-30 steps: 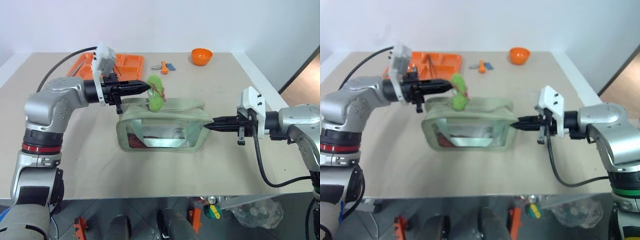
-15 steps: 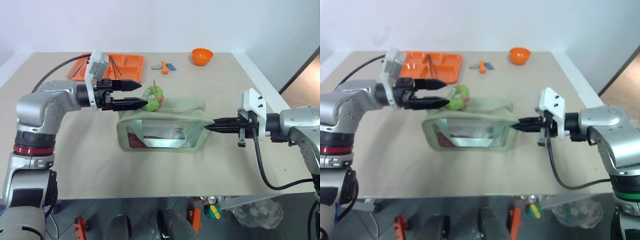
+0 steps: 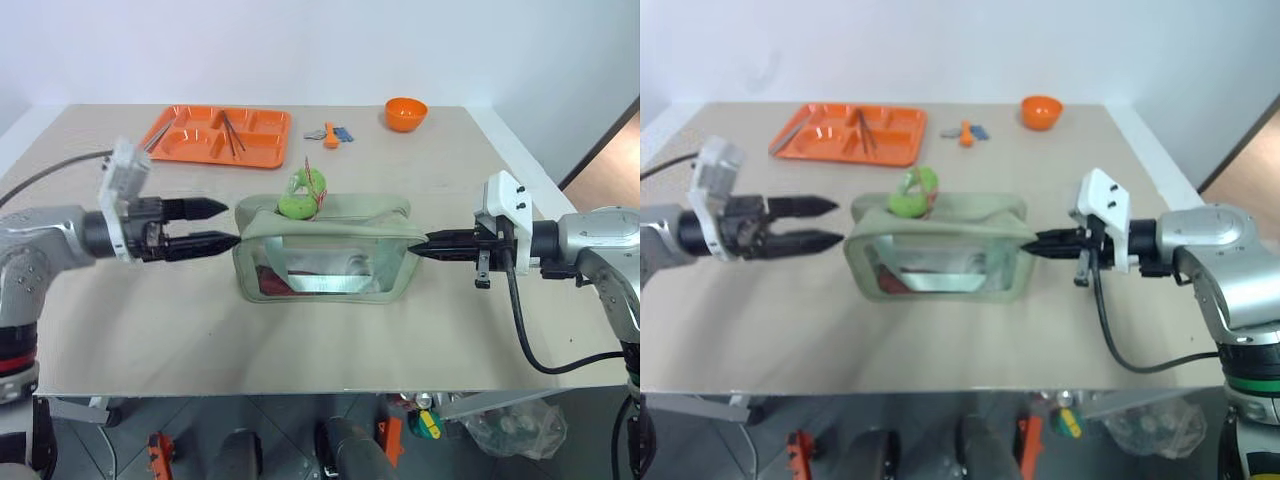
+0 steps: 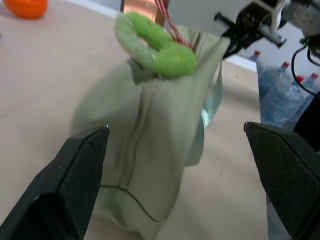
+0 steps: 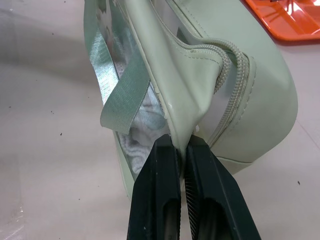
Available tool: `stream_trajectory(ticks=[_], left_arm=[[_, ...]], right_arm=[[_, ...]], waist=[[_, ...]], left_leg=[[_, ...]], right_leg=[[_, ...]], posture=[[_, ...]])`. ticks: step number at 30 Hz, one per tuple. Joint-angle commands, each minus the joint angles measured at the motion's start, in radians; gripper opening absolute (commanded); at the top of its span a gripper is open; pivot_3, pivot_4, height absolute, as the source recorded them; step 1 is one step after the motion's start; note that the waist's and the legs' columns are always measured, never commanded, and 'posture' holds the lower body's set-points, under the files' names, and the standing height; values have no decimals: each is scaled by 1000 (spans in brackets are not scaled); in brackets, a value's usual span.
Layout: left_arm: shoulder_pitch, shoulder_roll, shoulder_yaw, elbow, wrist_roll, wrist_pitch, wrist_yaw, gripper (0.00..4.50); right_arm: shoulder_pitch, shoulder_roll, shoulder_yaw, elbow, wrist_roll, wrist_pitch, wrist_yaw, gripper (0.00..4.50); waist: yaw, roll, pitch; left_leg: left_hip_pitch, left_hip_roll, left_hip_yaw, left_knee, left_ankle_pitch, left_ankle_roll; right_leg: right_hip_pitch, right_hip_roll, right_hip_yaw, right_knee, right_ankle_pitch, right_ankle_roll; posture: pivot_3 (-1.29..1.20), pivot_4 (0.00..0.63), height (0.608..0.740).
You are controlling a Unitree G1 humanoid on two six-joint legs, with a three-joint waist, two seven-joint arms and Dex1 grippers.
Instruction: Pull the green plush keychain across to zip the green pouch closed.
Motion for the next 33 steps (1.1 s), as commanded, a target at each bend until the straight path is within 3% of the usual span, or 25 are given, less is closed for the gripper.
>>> stream_trajectory(ticks=[1,6,14,16,20,33], left_arm=[[48,0,-33,-31,36,-42,9,4481],[43,-21,-58,7,48,-54,18,4481],[34,-75,-84,25,66,-110,33,2100],[28,-89,-67,11,33,-88,37,1245],[32,-90,-58,-7,20,-74,49,53],[68,-86,-85,-45,50,-78,100,53]], right_arm=[[-29,8,-10,0,-8,-22,-12,0],[-31,9,-18,4,-11,-18,-14,0],[-17,7,-25,-5,-11,-14,-29,0],[-12,5,-24,-7,-11,-14,-29,0],[-11,5,-21,-9,-7,-7,-30,0],[-3,23,-35,-9,4,24,-68,0]], waist=[[-2,0,0],[0,0,0],[0,0,0],[0,0,0],[-2,0,0],[0,0,0]], left_leg=[[0,0,0,0,0,0],[0,1,0,-1,0,0],[0,0,1,-1,0,0],[0,0,1,0,0,0],[0,0,1,-1,0,0],[0,0,1,0,0,0]], right_leg=[[0,0,0,0,0,0],[0,1,1,0,0,-1],[0,0,0,0,0,0],[0,0,1,0,0,0],[0,1,1,0,0,0],[0,0,1,0,0,0]], posture=[[0,150,740],[0,150,740],[0,150,740],[0,150,740],[0,150,740],[0,150,740]])
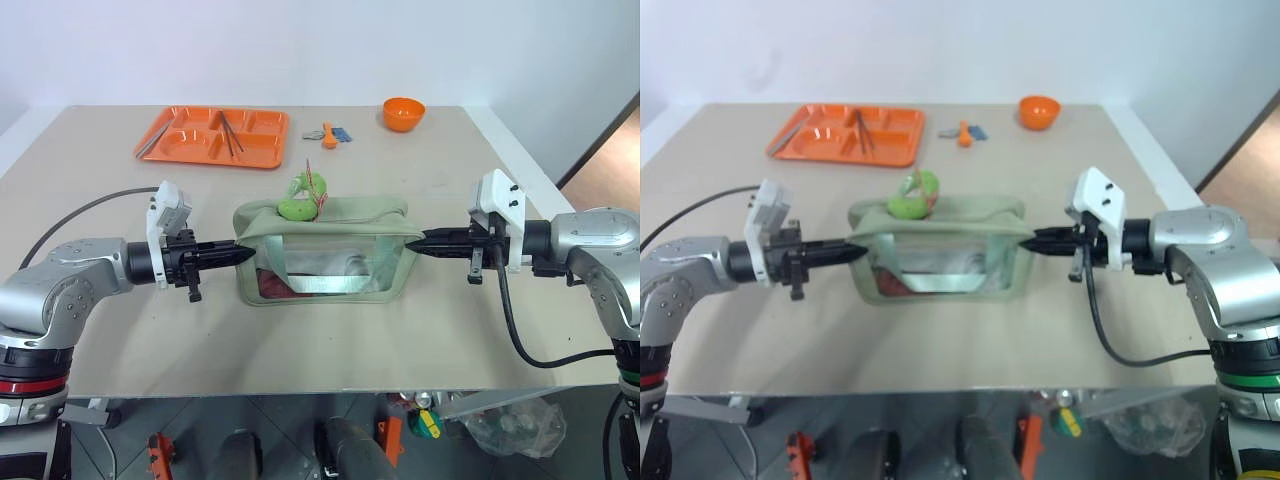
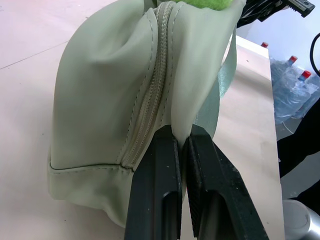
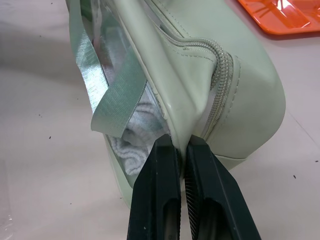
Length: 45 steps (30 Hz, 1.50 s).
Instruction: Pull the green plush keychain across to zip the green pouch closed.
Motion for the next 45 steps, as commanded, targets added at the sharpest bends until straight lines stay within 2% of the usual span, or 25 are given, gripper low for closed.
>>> stream_trajectory(ticks=[1,3,4,5,7,12,17,23,28,31,33,37,45], left_arm=[[2,6,-1,-36,1,-12,0,12],[2,5,-5,-38,2,-14,2,0],[1,4,-6,-38,4,-16,3,0],[-2,5,-9,-35,7,-18,2,0],[-12,4,-12,-30,8,-18,1,0],[-27,3,-18,-18,11,-20,-2,0],[-34,1,-22,-12,13,-20,-3,0],[-28,-1,-20,-13,18,-23,8,0],[-17,2,-22,-29,20,-28,7,0],[-15,0,-20,-33,16,-28,11,0],[-12,-1,-17,-38,13,-29,14,0],[8,-4,2,-44,5,-30,27,0],[19,-7,6,-53,-4,-31,36,0]], right_arm=[[-12,13,-47,-17,26,31,-39,345],[-13,12,-58,-19,47,54,-41,1098],[-10,9,-59,-25,50,55,-40,1283],[-3,-1,-61,-28,47,57,-37,1862],[19,-25,-78,-34,53,63,-24,2302],[4,-113,-193,75,69,48,10,4092],[-156,-128,-255,223,82,3,2,4092],[-405,31,-145,339,85,73,-62,4092],[-622,240,-51,489,70,146,-126,4092],[-694,308,-23,548,57,184,-148,4092],[-728,346,-8,589,46,223,-175,4092],[-695,374,93,553,-3,255,-151,4092],[-652,414,111,448,26,370,-138,4092]], waist=[[0,0,0],[0,0,0],[1,0,0],[1,0,0],[1,0,0],[2,0,0],[0,0,0],[-2,0,0],[-3,2,1],[4,2,1],[8,2,1],[5,1,0],[2,2,1]], left_leg=[[0,0,0,0,0,0],[0,0,0,0,0,0],[0,0,0,0,0,0],[0,0,0,0,0,0],[0,0,0,0,0,0],[-1,-1,0,0,0,0],[1,-1,2,0,0,0],[2,0,3,0,0,1],[1,0,4,0,1,1],[-2,0,2,0,0,1],[-4,0,0,0,0,1],[-5,0,0,0,-2,3],[-4,1,-1,0,-2,4]], right_leg=[[0,0,0,0,0,0],[0,0,0,0,0,0],[0,0,0,0,0,0],[0,0,0,0,0,0],[0,0,0,0,0,0],[0,0,0,-1,0,0],[0,-1,1,-1,1,1],[1,0,2,0,2,0],[0,0,3,0,3,0],[-2,0,2,-1,2,0],[-2,-1,0,-2,2,-1],[-2,-2,0,-3,2,-4],[-3,0,0,-2,0,-1]], posture=[[0,150,740],[0,150,740],[0,150,740],[0,150,740],[0,150,740],[0,150,740],[0,150,740],[0,150,740],[0,150,740],[0,150,740],[0,150,740],[0,150,740],[0,150,740]])
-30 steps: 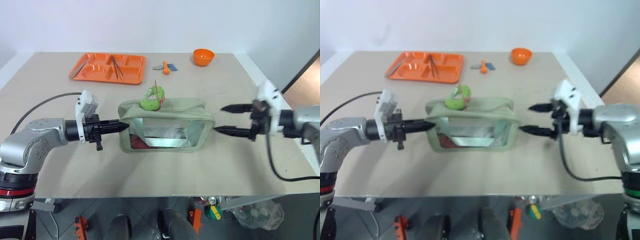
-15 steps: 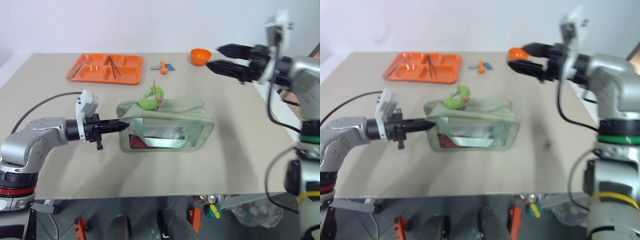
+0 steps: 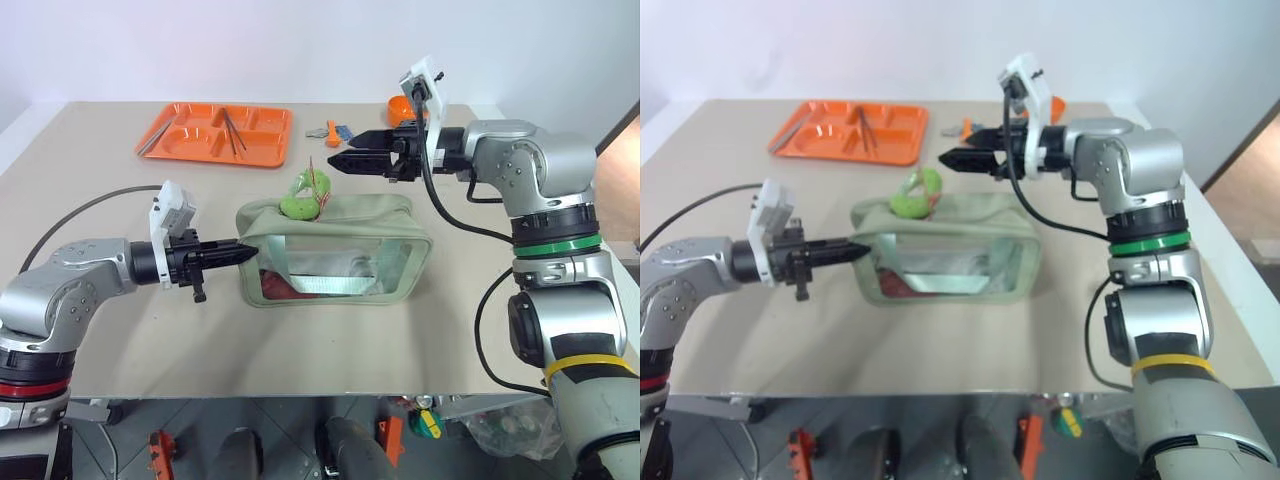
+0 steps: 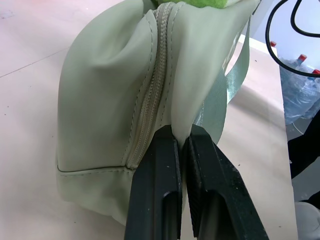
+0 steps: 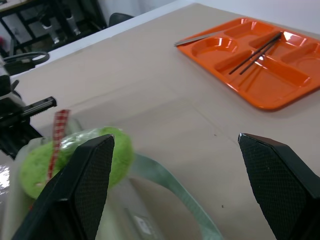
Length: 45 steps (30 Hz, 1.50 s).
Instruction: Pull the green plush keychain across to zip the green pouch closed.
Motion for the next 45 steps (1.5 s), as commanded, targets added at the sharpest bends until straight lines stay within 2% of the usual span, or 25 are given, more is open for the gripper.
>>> stream_trajectory(ticks=[1,9,18,19,23,28,30,40,45], left_arm=[[5,0,11,-20,-4,-8,4,0],[4,5,12,-13,-4,-10,1,0],[-8,1,3,1,2,-9,4,0],[-11,-2,5,5,1,-7,7,0],[-28,-9,16,18,-13,2,15,0],[-28,-13,8,19,-12,2,17,0],[-27,-15,5,17,-12,2,18,0],[-36,-25,6,22,-14,9,18,0],[-37,-29,2,25,-10,8,13,0]], right_arm=[[21,3,13,-95,20,33,18,4092],[51,41,13,-154,51,104,2,4092],[79,60,25,-186,45,83,0,4092],[81,61,25,-187,44,79,0,3564],[94,61,21,-202,43,57,0,2197],[104,57,20,-213,43,43,1,520],[107,54,20,-215,40,36,0,66],[110,13,15,-217,37,18,19,66],[93,-85,-18,-237,38,22,47,66]], waist=[[0,0,0],[-1,0,0],[-1,0,0],[-1,0,0],[-1,0,0],[-1,0,0],[-1,0,0],[-1,0,0],[0,0,0]], left_leg=[[0,0,0,0,0,0],[1,0,0,0,0,0],[1,0,0,0,0,0],[1,0,0,0,0,0],[1,0,0,0,0,0],[0,0,0,0,0,0],[0,0,0,0,0,0],[0,0,0,0,0,0],[0,0,0,0,0,0]], right_leg=[[0,0,0,0,0,0],[0,0,0,0,0,0],[0,0,-1,0,0,0],[0,0,-1,0,0,0],[0,0,-1,0,0,0],[0,0,-1,0,0,0],[0,0,-1,0,0,0],[0,0,-1,0,0,0],[0,0,-1,0,0,0]], posture=[[0,150,740],[0,150,740],[0,150,740],[0,150,740],[0,150,740],[0,150,740],[0,150,740],[0,150,740],[0,150,740]])
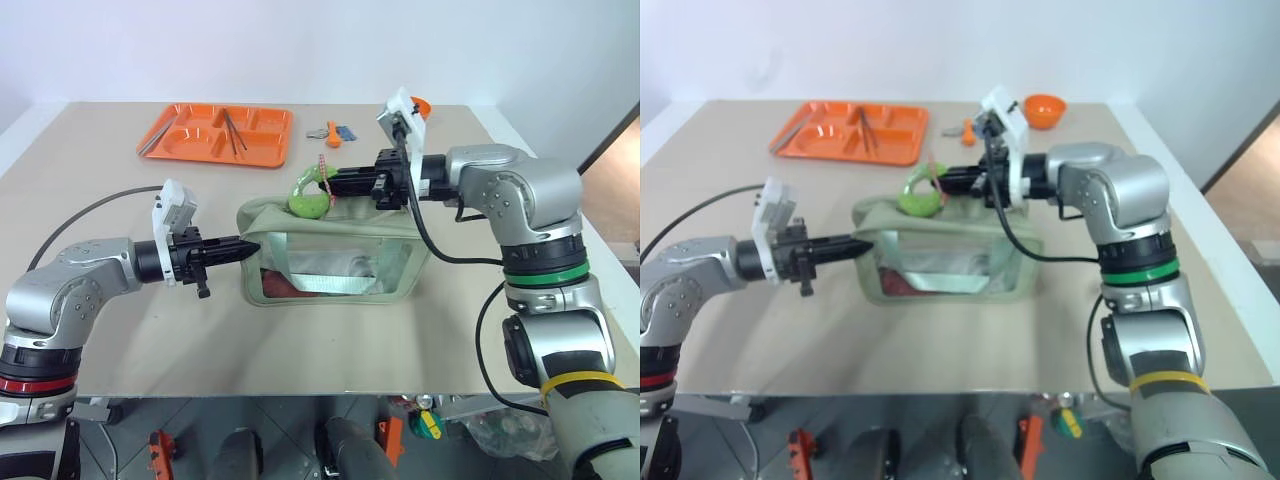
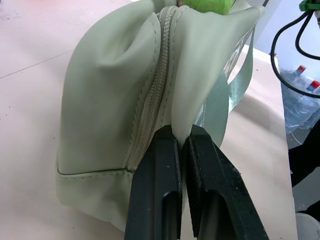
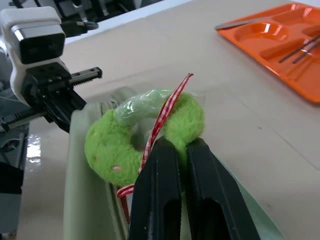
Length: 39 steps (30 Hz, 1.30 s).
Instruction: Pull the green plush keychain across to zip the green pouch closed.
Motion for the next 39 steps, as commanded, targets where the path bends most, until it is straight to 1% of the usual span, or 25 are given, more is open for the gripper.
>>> stream_trajectory(ticks=[1,5,8,10,12,16,19,21,23,25,29,32,35,39], left_arm=[[-11,1,2,-7,-3,-4,-5,0],[-10,-2,-2,-6,-2,-5,-9,0],[-12,-5,-6,0,2,-8,-10,0],[-16,-7,-9,5,4,-11,-12,0],[-19,-7,-11,8,4,-11,-15,0],[-22,-4,-11,13,4,-12,-19,0],[-21,0,-12,15,6,-14,-23,0],[-22,1,-13,17,6,-14,-25,0],[-27,2,-13,19,6,-14,-25,0],[-32,2,-12,22,6,-13,-23,0],[-26,2,-4,14,-2,-8,-17,0],[-19,4,-4,8,-3,-6,-16,0],[-21,6,-2,7,-6,-2,-14,0],[-24,7,1,5,-8,2,-11,0]], right_arm=[[-32,-104,-64,-45,7,-8,34,66],[-25,-216,-93,-44,-5,-43,67,66],[-8,-273,-102,-47,-17,-82,82,66],[27,-336,-108,-64,-49,-165,104,66],[70,-396,-121,-81,-93,-291,129,66],[187,-534,-109,-72,-234,-552,156,66],[278,-597,-119,-73,-304,-678,147,66],[338,-617,-123,-77,-349,-756,124,66],[382,-612,-117,-85,-393,-793,83,66],[419,-583,-104,-86,-441,-825,23,66],[502,-472,-58,-120,-507,-837,-93,66],[530,-385,4,-106,-585,-860,-170,66],[554,-319,48,-101,-620,-872,-191,66],[570,-295,70,-78,-647,-912,-178,66]], waist=[[3,0,0],[3,0,0],[1,0,0],[2,0,0],[6,0,0],[3,0,0],[3,0,0],[2,0,0],[1,0,0],[1,0,0],[1,0,0],[1,0,0],[1,0,0],[-2,-1,-1]], left_leg=[[0,0,0,0,0,0],[-1,-1,0,0,0,0],[0,-1,1,0,0,0],[0,-1,0,0,0,0],[0,-1,0,0,0,0],[0,-2,1,0,0,0],[0,-2,1,0,0,0],[1,-2,3,0,0,0],[3,-3,4,0,0,0],[3,-2,4,0,0,0],[4,-2,4,0,0,-1],[3,-2,5,0,1,-1],[4,-2,5,0,1,-1],[5,-2,5,0,1,-1]], right_leg=[[0,0,0,0,0,0],[0,-1,0,-1,-1,1],[0,-1,0,-1,-1,2],[0,-1,0,-1,-1,2],[1,-1,0,-1,-1,2],[1,-2,0,-1,-2,3],[1,-3,0,-1,-2,3],[1,-3,2,-1,-2,3],[2,-3,3,0,-2,4],[2,-3,3,0,-1,4],[2,-2,3,0,-1,4],[2,-2,4,0,-1,4],[2,-2,4,0,-1,4],[3,-1,4,1,-1,4]], posture=[[0,150,740],[0,150,740],[0,150,740],[0,150,740],[0,150,740],[0,150,740],[0,150,740],[0,150,740],[0,150,740],[0,150,740],[0,150,740],[0,150,740],[0,150,740],[0,150,740]])
